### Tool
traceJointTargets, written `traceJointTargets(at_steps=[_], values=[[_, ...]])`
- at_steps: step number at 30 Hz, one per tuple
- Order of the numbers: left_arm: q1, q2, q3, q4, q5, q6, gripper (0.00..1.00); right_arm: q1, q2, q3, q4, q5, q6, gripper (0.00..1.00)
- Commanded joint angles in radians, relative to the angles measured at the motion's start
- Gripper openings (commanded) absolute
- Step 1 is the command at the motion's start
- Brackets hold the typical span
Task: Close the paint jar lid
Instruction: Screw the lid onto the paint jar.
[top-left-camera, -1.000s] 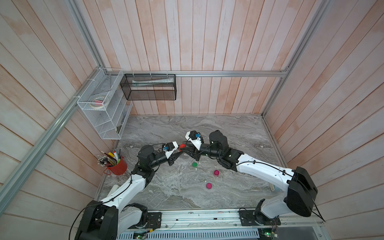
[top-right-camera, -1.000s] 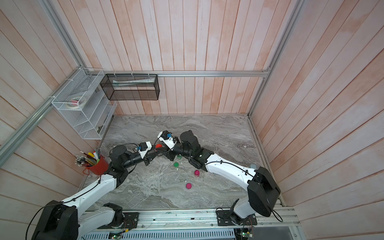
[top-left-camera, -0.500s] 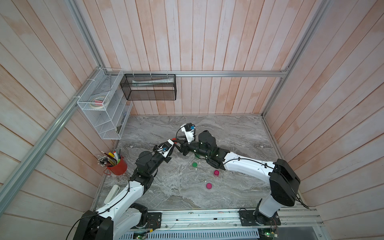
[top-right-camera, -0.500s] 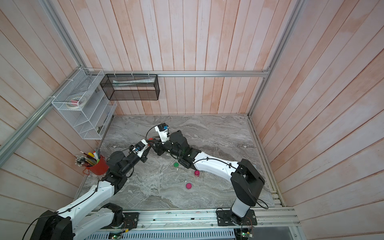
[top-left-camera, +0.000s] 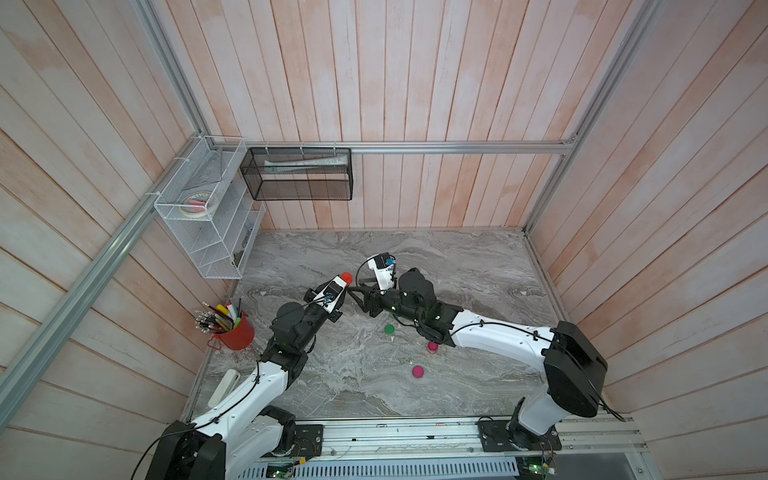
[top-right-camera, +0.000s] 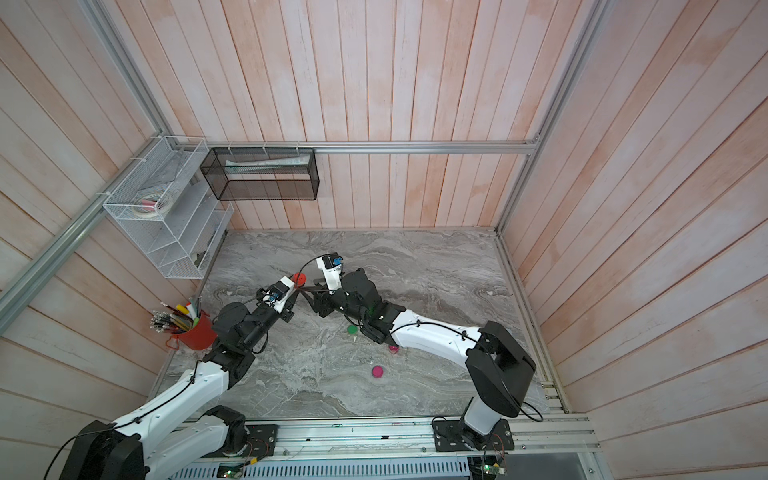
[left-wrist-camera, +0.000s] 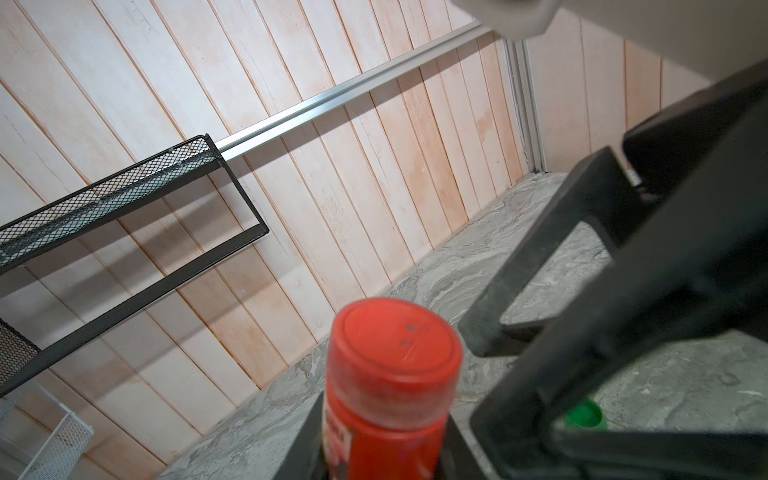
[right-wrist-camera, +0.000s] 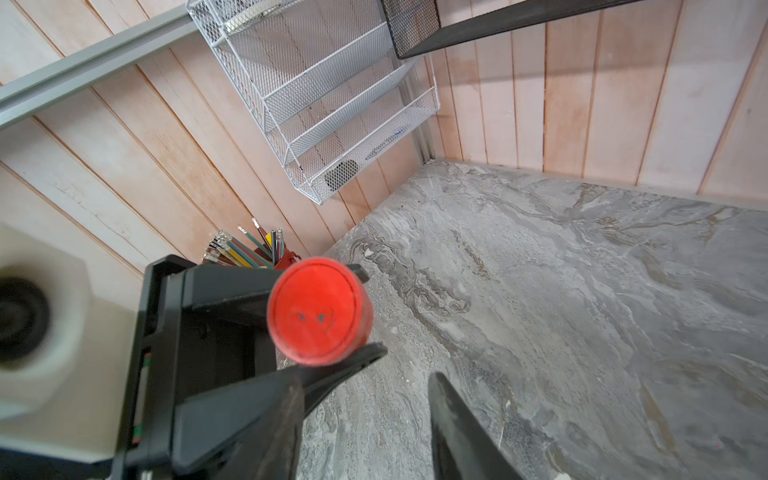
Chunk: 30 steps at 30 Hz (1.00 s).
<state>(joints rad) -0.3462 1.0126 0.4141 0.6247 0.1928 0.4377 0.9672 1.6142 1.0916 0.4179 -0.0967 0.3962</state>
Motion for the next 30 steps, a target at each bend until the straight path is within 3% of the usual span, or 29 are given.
traceJointTargets(at_steps=[1, 5, 12, 20, 24, 30], values=[[-0.002, 0.012, 0.032, 0.025, -0.008, 0.001, 0.27, 0.001, -0.054, -0.038, -0.006, 0.019, -0.012, 0.51], [0.002, 0.027, 0.049, -0.006, 0.054, -0.004, 0.27, -0.002, -0.117, -0.128, 0.04, 0.013, -0.05, 0.52], [0.024, 0.104, 0.112, -0.094, 0.419, -0.052, 0.27, -0.064, -0.279, -0.264, 0.065, -0.028, -0.2, 0.51], [0.026, 0.174, 0.149, -0.107, 0.779, -0.118, 0.27, -0.138, -0.398, -0.317, 0.07, -0.303, -0.387, 0.5], [0.024, 0.199, 0.156, -0.077, 0.849, -0.158, 0.28, -0.139, -0.372, -0.273, 0.018, -0.386, -0.437, 0.47], [0.024, 0.197, 0.153, -0.072, 0.858, -0.159, 0.28, -0.14, -0.329, -0.244, 0.007, -0.416, -0.439, 0.46]])
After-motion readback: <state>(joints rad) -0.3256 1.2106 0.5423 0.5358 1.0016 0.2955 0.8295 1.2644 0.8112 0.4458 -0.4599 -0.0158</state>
